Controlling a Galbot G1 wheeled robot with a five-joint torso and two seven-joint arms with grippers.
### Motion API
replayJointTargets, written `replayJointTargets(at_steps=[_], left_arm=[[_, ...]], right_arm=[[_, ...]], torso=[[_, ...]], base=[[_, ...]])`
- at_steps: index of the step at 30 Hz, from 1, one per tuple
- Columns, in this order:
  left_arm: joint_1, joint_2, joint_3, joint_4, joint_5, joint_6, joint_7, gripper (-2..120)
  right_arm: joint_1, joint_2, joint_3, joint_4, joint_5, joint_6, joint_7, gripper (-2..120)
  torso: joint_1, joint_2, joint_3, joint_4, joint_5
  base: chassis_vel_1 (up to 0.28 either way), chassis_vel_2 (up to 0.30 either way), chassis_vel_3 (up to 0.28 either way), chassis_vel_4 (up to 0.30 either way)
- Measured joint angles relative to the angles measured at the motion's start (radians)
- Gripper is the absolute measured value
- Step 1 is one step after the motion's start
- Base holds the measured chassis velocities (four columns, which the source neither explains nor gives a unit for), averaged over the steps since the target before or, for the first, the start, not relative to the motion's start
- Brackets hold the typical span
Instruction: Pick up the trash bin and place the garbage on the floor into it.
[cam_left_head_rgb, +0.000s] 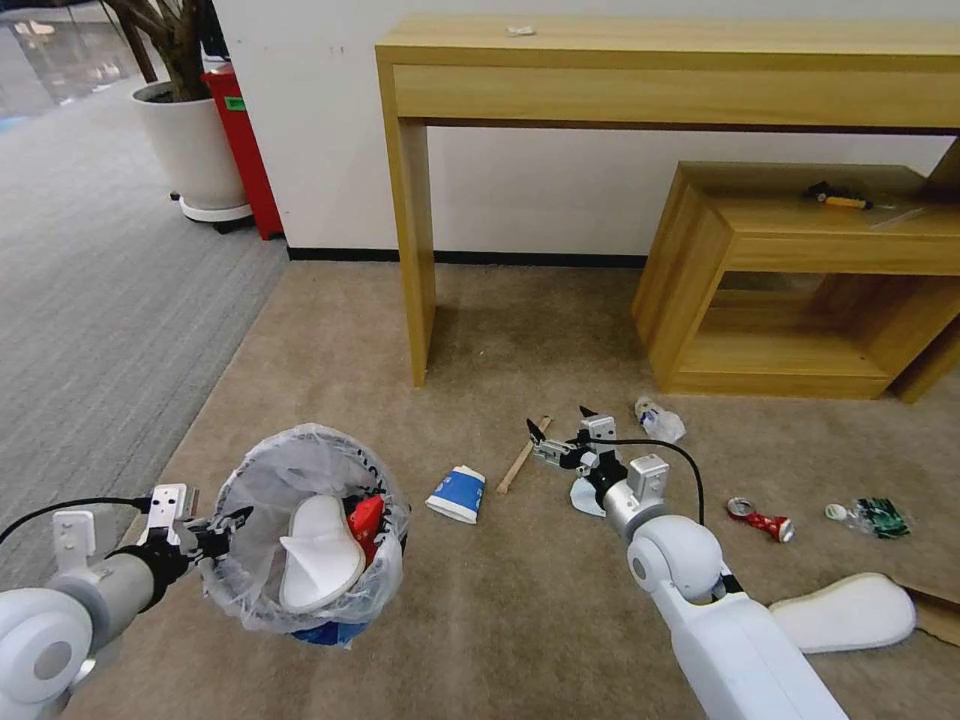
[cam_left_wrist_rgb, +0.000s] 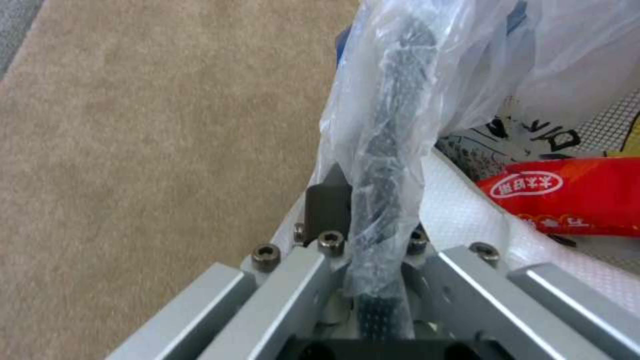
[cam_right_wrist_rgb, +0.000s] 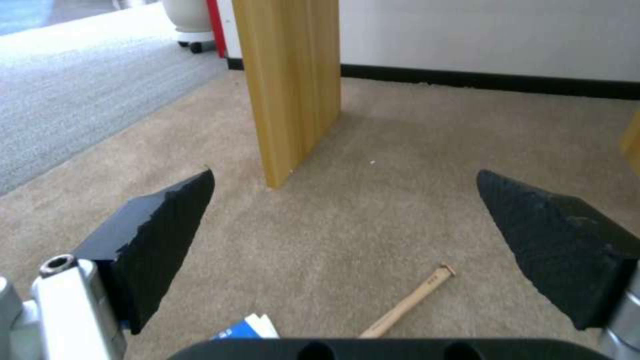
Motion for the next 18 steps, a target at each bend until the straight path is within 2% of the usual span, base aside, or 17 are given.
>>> replayJointTargets(at_steps=[9, 13, 18], left_arm=[[-0.002, 0.002, -0.009, 0.022, 0.001, 0.0, 0.005, 0], [-0.004, 0.011, -0.038, 0.064, 0.012, 0.0, 0.032, 0], [0.017, 0.035, -0.088, 0.112, 0.019, 0.0, 0.07, 0]], right_arm=[[0.009, 0.002, -0.009, -0.011, -0.001, -0.001, -0.002, 100], [0.006, -0.001, -0.011, -0.028, -0.005, -0.001, -0.024, 100], [0.004, -0.019, -0.063, -0.081, -0.045, 0.0, -0.096, 100]], torso=[[0.0, 0.0, 0.0, 0.0, -0.0001], [0.0, 0.0, 0.0, -0.0002, -0.0003], [0.0, 0.0, 0.0, -0.0001, -0.0002]], base=[[-0.087, 0.095, 0.099, -0.09], [-0.083, 0.074, 0.086, -0.091], [-0.012, 0.004, 0.012, -0.01]])
